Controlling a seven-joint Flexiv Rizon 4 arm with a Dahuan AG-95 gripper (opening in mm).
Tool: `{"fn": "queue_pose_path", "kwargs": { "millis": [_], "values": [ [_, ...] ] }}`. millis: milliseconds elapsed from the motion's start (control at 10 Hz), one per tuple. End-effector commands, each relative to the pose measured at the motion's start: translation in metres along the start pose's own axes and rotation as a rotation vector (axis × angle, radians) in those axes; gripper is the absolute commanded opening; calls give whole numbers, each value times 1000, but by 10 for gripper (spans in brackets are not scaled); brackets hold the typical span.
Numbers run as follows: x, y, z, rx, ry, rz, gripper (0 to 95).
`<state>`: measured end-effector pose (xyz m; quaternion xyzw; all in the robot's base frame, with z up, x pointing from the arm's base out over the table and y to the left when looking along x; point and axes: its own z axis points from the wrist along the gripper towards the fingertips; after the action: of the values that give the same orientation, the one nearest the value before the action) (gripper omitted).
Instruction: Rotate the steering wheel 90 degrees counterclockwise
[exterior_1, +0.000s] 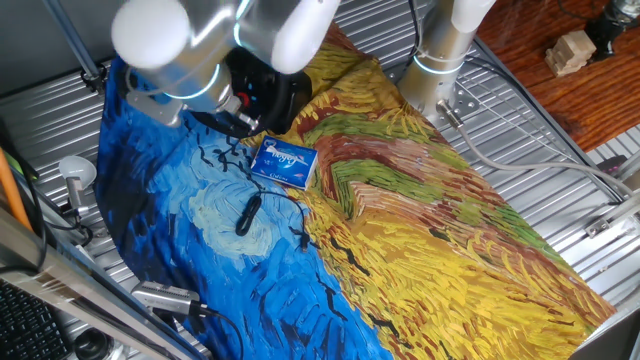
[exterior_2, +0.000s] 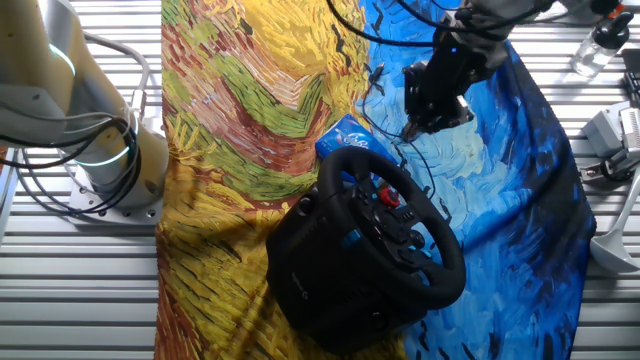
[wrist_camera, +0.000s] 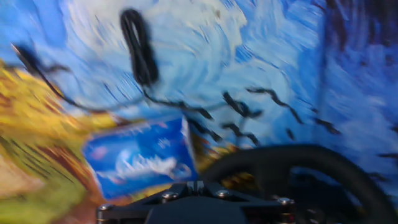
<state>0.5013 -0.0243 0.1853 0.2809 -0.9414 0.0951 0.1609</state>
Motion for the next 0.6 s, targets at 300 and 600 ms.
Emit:
{"fn": "queue_pose_path", "kwargs": {
  "millis": [300,600],
  "values": [
    [39,-46,0,22,26,-111,0],
    [63,-81,-10,11,43,-237,0]
  ]
}}
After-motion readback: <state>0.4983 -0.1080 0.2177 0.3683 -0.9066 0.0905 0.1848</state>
